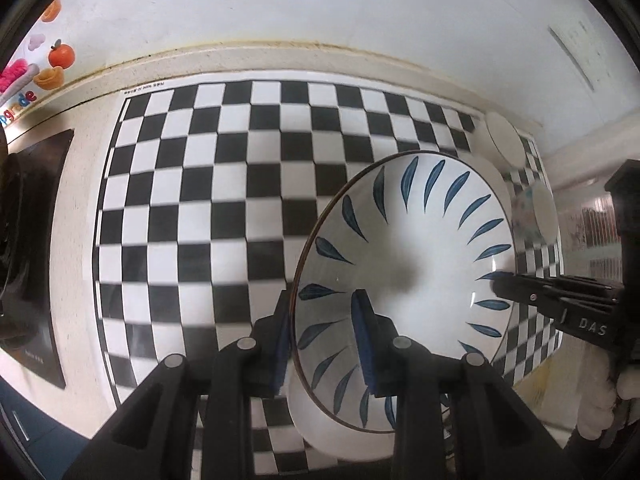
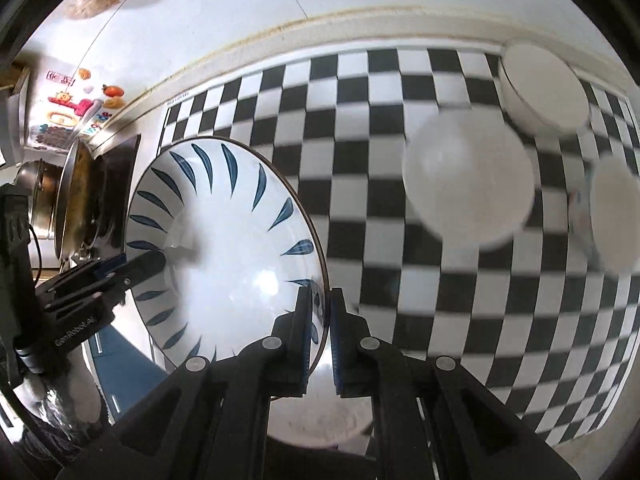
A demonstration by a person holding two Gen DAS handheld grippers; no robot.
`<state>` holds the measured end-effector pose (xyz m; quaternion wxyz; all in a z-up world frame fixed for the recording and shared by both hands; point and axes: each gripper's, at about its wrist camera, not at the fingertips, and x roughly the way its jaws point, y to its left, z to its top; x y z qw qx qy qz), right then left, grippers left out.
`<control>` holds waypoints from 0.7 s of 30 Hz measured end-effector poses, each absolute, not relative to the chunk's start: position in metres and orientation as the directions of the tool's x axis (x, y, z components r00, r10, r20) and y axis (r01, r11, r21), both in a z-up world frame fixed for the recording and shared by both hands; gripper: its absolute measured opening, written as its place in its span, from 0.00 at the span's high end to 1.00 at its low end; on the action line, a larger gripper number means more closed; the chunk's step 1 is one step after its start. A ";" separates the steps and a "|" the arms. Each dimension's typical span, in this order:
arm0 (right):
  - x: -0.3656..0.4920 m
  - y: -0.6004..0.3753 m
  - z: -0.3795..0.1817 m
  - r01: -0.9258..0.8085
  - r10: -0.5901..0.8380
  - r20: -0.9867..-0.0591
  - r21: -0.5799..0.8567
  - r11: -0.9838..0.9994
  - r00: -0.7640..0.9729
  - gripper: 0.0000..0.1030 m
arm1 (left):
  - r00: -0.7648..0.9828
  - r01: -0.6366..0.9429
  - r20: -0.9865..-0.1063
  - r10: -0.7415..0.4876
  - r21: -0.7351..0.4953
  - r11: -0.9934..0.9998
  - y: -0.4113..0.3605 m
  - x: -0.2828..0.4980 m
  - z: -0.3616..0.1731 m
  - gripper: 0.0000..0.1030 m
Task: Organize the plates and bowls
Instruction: 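Grasp the blue-striped plate with the left tool while the right tool grasps its rim, then carry and lower the blue-striped plate onto the stacked plates with both tools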
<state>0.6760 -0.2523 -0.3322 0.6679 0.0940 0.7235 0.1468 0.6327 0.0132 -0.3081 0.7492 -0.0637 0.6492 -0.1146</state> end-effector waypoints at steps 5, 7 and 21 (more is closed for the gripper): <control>0.634 -0.270 -0.352 -0.030 0.346 -0.929 0.353 0.935 -0.128 0.91 | 0.100 0.110 -0.964 -0.247 -0.236 0.965 0.000 0.604 -0.320 0.75; 0.619 -0.274 -0.363 -0.020 0.348 -0.925 0.355 0.935 -0.153 0.91 | 0.074 0.110 -0.969 -0.237 -0.228 0.967 -0.005 0.595 -0.333 0.75; 0.591 -0.270 -0.406 -0.048 0.297 -0.932 0.313 0.948 -0.208 0.91 | -0.009 0.098 -0.988 -0.152 -0.152 0.983 -0.020 0.566 -0.381 0.75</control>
